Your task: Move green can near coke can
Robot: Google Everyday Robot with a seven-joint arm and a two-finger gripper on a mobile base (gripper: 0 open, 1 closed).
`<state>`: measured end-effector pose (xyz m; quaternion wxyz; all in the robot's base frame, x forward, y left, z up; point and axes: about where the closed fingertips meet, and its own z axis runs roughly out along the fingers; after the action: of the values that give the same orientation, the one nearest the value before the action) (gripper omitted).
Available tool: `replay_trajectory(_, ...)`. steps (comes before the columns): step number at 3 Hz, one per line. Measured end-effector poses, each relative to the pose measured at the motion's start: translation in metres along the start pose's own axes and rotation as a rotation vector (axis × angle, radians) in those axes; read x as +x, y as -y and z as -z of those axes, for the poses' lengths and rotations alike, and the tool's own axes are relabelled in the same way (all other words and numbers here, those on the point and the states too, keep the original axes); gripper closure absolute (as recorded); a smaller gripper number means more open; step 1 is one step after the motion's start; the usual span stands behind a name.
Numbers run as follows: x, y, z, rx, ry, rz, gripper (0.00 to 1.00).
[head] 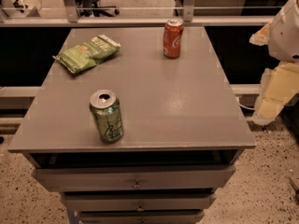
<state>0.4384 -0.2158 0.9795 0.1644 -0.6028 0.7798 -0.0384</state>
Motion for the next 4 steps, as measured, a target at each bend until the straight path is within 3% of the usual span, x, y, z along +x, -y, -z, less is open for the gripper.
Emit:
replay_trajectory(1,-0.001,0.001,0.000,0.002,0.006,0.002,0.00)
replay_trajectory(2,-0.024,-0.001,-0.018,-0.021,0.107,-0.023,0.00)
replay_trajectory(4,-0.135,-0.003,-0.094,-0.183,0.535,-0.169,0.00)
